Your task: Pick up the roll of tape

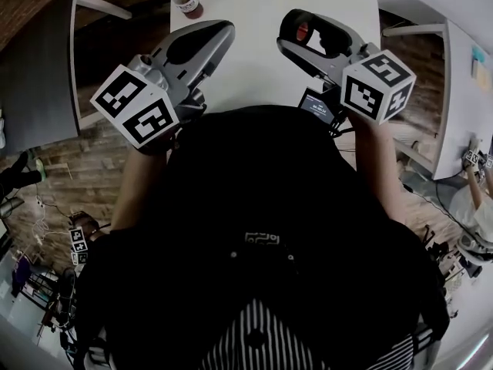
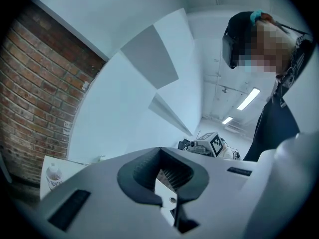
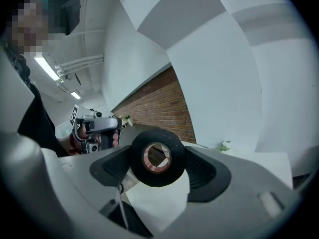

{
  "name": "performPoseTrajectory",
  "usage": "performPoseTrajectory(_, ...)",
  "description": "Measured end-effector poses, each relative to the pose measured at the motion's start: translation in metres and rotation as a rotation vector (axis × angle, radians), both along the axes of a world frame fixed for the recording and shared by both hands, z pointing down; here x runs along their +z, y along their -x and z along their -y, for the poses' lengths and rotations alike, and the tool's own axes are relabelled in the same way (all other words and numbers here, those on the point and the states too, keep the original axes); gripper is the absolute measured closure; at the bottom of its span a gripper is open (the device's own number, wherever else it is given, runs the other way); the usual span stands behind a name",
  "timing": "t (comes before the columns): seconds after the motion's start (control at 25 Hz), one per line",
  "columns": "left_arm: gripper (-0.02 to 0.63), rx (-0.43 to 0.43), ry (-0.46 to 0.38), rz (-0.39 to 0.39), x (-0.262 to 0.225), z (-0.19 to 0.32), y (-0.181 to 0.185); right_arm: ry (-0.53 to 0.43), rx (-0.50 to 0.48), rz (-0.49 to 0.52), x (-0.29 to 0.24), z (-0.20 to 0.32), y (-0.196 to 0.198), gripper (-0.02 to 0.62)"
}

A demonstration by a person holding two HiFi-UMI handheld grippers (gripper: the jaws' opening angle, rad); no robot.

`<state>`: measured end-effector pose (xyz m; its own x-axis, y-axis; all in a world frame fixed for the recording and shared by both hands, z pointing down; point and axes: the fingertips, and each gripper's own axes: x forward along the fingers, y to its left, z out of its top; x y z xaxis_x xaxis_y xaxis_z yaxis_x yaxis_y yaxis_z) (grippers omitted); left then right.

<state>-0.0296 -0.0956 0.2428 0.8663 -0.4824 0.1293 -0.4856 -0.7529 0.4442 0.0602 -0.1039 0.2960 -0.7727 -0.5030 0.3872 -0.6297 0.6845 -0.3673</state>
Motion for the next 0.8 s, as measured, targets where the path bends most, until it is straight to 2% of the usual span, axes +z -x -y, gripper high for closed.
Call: performPoseTrajectory(0.8, 0.600, -0.034, 0.003, 0.012, 0.006, -0.002, -0.002, -0.023, -0.046, 0.004, -0.006, 0.003, 0.009, 0.256)
